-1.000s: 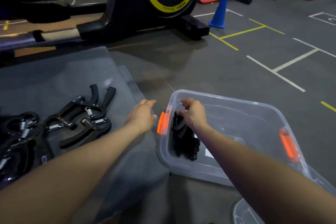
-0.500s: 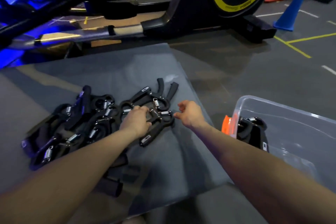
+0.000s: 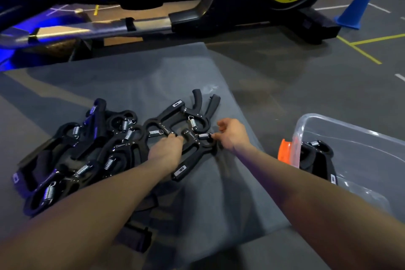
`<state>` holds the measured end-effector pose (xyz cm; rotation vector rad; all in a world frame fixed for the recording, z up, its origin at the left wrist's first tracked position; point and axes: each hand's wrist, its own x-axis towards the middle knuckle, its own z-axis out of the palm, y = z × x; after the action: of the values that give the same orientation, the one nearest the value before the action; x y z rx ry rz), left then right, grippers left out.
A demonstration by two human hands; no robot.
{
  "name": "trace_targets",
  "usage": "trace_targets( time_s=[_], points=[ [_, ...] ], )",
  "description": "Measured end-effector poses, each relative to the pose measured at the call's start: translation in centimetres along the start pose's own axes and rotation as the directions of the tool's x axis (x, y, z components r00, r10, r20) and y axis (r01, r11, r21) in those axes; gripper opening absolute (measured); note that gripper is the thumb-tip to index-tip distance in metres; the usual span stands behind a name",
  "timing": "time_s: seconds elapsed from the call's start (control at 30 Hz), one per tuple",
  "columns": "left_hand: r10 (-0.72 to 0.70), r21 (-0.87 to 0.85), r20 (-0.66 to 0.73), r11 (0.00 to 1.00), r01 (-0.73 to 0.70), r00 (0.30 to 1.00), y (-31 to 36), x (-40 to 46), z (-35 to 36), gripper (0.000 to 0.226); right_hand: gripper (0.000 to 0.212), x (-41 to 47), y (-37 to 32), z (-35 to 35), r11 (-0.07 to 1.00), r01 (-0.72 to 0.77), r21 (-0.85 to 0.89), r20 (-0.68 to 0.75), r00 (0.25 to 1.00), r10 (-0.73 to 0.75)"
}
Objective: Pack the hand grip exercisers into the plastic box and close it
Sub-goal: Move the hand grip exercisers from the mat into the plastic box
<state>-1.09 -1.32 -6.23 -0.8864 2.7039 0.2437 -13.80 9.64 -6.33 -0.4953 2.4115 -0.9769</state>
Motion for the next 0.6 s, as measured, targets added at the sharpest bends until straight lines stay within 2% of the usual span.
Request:
trace_targets(
  time_s=[0.23,0.4,0.6],
  points=[
    [-0.061,-0.139,0.018,0.988,0.063,0.998,0.4,-0.5,-1.0,0.03,0.049,-1.2,-0.3,-2.1,0.998,-0.017,0.061,-0.02,1.0,0.018],
    [-0.021,-0.147,-0.085,0.989,0.008,0.996,3.1,-2.5,-3.9,0.03,0.049,-3.5,-0.6,-5.6,0.995,0.026,0.095,-0.069,0.997,-0.019],
    [-0.012,-0.209,-0.192,0.978,-0.029,0.981,9.4,-5.0,-8.6,0.026,0.053,-7.1,0.0,-12.2,0.986,0.085,0.142,-0.217,0.975,-0.052]
  ],
)
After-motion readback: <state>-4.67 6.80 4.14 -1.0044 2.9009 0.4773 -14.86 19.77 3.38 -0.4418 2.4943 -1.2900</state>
